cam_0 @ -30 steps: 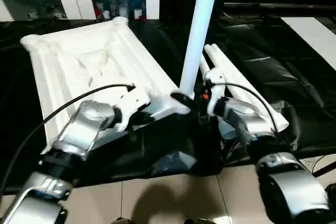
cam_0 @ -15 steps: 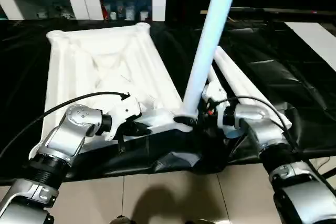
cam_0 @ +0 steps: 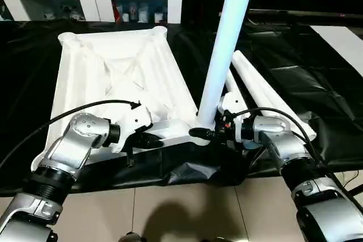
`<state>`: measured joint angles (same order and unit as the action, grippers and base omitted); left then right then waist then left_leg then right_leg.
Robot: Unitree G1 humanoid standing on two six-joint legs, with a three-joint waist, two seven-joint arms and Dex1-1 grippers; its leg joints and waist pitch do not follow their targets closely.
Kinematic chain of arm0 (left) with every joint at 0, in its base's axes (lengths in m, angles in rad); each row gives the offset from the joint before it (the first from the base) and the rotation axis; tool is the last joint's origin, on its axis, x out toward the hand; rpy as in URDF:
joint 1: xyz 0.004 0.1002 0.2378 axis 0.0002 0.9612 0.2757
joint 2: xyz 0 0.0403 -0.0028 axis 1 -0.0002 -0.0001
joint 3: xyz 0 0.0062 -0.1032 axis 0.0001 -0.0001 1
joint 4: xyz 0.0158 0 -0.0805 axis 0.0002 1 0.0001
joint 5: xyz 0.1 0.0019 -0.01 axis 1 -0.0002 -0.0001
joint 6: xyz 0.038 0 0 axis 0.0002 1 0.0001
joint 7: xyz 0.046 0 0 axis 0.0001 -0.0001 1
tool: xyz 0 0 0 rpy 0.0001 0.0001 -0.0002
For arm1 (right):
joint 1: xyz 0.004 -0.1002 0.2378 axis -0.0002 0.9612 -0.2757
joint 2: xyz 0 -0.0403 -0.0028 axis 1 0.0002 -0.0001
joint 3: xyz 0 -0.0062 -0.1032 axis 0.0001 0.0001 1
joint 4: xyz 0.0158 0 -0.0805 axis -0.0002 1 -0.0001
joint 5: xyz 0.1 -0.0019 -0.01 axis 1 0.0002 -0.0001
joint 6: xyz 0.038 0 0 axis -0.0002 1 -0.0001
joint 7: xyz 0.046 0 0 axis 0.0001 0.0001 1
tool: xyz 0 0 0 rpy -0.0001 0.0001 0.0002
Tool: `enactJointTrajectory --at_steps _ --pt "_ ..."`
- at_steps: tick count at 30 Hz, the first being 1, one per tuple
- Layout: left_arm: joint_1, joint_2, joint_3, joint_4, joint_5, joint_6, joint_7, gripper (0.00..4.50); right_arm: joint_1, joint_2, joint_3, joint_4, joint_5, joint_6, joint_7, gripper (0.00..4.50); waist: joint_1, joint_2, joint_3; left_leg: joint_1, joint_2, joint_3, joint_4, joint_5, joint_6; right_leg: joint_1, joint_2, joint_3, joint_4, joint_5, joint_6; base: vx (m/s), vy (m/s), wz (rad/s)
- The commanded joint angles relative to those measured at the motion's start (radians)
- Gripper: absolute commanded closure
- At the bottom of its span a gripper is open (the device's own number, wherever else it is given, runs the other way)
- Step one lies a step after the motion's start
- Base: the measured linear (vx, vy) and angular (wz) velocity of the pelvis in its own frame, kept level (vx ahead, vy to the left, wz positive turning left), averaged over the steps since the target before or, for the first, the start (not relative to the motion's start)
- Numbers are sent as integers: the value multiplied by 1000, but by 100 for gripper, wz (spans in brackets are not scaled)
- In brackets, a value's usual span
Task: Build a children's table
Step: Insert table leg to table base
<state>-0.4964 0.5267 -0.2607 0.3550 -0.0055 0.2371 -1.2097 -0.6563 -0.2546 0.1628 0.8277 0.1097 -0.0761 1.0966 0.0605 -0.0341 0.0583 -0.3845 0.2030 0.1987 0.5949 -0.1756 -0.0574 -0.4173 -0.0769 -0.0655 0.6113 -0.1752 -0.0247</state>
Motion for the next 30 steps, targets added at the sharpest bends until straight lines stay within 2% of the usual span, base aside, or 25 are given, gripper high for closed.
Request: enactJointTrajectory --at_steps 1,4,6,10,14,16,17,19,21,22,23,24,25,26,27,29,30 --pt "-9 -6 -1 -27 -40 -39 -30 450 26 2 6 -9 -6 13 13 177 -1 7 -75 23 34 -11 -64 -127 50 58 -60 47 -48 -78 -247 0 0 0" --pt "-5 -2 -3 -27 -39 -37 -34 450 36 14 -6 19 -2 29 -17 178 0 7 -75 23 35 -10 -63 -123 55 57 -60 47 -48 -70 -251 0 0 0" --pt "-2 -3 -2 -26 -39 -35 -33 450 38 28 -25 58 -1 34 -70 178 -1 8 -74 24 36 -11 -65 -143 47 56 -61 46 -50 -99 -249 0 0 0" --pt "3 -10 1 -26 -41 -30 -23 450 47 51 -56 108 6 33 -153 178 -10 7 -70 28 36 -15 -71 -219 6 53 -63 47 -61 -198 -228 0 0 0" --pt "11 -15 0 -31 -43 -22 -25 450 80 74 -53 117 -5 15 -194 178 -19 7 -65 31 36 -19 -77 -277 -13 49 -64 48 -71 -275 -205 0 0 0" --pt "11 -13 0 -32 -42 -17 -24 450 82 81 -57 121 -9 10 -221 178 -23 7 -62 37 36 -20 -78 -320 -22 46 -65 48 -77 -329 -196 0 0 0" --pt "2 -19 -1 -11 -18 2 19 450 67 101 -73 157 -22 6 -318 178 -25 7 -61 37 35 -22 -80 -329 -27 45 -66 49 -79 -351 -191 0 0 0" --pt "-3 -23 0 -2 -9 13 38 450 60 108 -78 171 -27 3 -356 178 -33 7 -60 36 35 -26 -82 -348 -41 45 -66 48 -81 -388 -181 0 0 0" --pt "-44 -71 13 61 32 86 172 450 18 146 -103 244 -42 7 -555 178 -39 8 -58 41 33 -26 -82 -365 -59 37 -64 48 -84 -417 -176 0 0 0" --pt "-61 -93 16 86 46 104 223 450 2 162 -112 268 -42 14 -624 178 -35 8 -58 50 31 -28 -78 -388 -64 35 -67 46 -92 -460 -168 0 0 0" --pt "-86 -132 23 123 71 131 314 450 -23 191 -127 302 -38 31 -725 178 -39 5 -56 46 29 -29 -79 -398 -67 35 -67 45 -96 -490 -152 0 0 0" --pt "-100 -165 25 137 78 163 362 450 -42 214 -137 322 -33 42 -791 178 -38 6 -56 47 29 -30 -78 -405 -68 35 -68 43 -97 -508 -142 0 0 0" --pt "-100 -166 25 137 79 164 364 450 -42 215 -137 322 -33 42 -793 178 -39 7 -56 53 28 -30 -77 -425 -69 27 -66 41 -103 -535 -127 0 0 0" --pt "-116 -213 27 147 88 204 422 450 -66 250 -151 346 -21 55 -865 178 -37 1 -55 60 26 -29 -72 -447 -64 21 -66 39 -112 -565 -109 0 0 0" --pt "-116 -213 27 147 88 204 422 450 -66 250 -151 346 -21 55 -865 178 -37 3 -55 60 26 -30 -72 -450 -63 20 -67 39 -111 -569 -105 0 0 0" --pt "-134 -264 14 141 109 245 480 450 -100 301 -186 369 21 74 -918 178 -37 -7 -55 57 27 -32 -74 -460 -54 19 -66 35 -116 -588 -83 0 0 0" --pt "-134 -264 14 141 109 245 480 450 -100 301 -186 369 21 74 -918 178 -36 -5 -55 56 26 -33 -74 -458 -53 20 -66 34 -114 -587 -80 0 0 0"
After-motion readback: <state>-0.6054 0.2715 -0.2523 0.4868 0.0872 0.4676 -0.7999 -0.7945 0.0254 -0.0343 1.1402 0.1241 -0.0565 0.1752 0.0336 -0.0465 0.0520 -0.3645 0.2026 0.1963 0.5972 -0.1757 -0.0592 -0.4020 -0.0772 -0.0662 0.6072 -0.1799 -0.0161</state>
